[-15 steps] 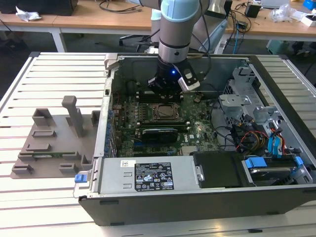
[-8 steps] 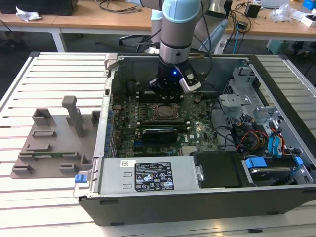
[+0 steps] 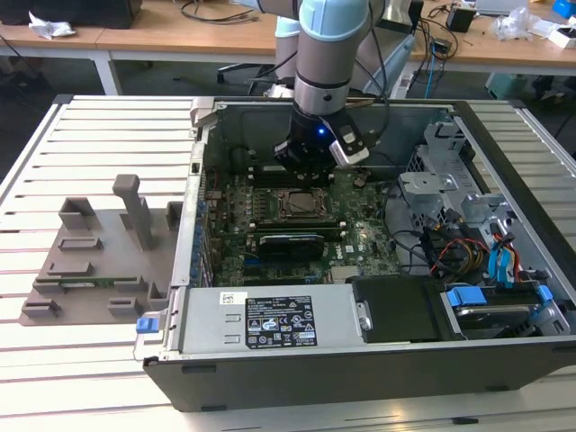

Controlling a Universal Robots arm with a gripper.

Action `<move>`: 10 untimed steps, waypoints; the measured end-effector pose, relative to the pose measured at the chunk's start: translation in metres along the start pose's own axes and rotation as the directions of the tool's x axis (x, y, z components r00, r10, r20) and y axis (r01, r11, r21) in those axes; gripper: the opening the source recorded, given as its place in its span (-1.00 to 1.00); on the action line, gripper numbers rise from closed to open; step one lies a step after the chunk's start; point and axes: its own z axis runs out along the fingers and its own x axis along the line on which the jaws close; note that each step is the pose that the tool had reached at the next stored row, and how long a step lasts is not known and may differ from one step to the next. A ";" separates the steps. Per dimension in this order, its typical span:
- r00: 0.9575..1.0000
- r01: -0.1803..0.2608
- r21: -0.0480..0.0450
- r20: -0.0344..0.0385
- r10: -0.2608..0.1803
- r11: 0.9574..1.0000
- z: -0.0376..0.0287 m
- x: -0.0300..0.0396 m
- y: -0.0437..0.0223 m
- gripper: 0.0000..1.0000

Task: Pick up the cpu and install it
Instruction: 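Install the first cpu locking lever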

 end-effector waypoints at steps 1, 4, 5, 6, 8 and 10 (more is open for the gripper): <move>1.000 0.000 0.004 0.000 0.000 1.000 -0.0032 0.0000 0.0001 -0.78; 1.000 0.000 0.020 -0.001 0.000 1.000 -0.0109 0.0000 -0.0004 -0.78; 1.000 0.000 0.030 -0.002 0.000 1.000 -0.0111 0.0002 -0.0023 -0.78; 1.000 0.000 0.038 -0.002 0.000 0.999 -0.0112 0.0002 -0.0034 -0.78; 1.000 0.000 0.057 -0.003 0.000 0.998 -0.0114 0.0004 -0.0055 -0.78; 1.000 0.000 0.075 -0.004 0.000 0.997 -0.0116 0.0004 -0.0078 -0.78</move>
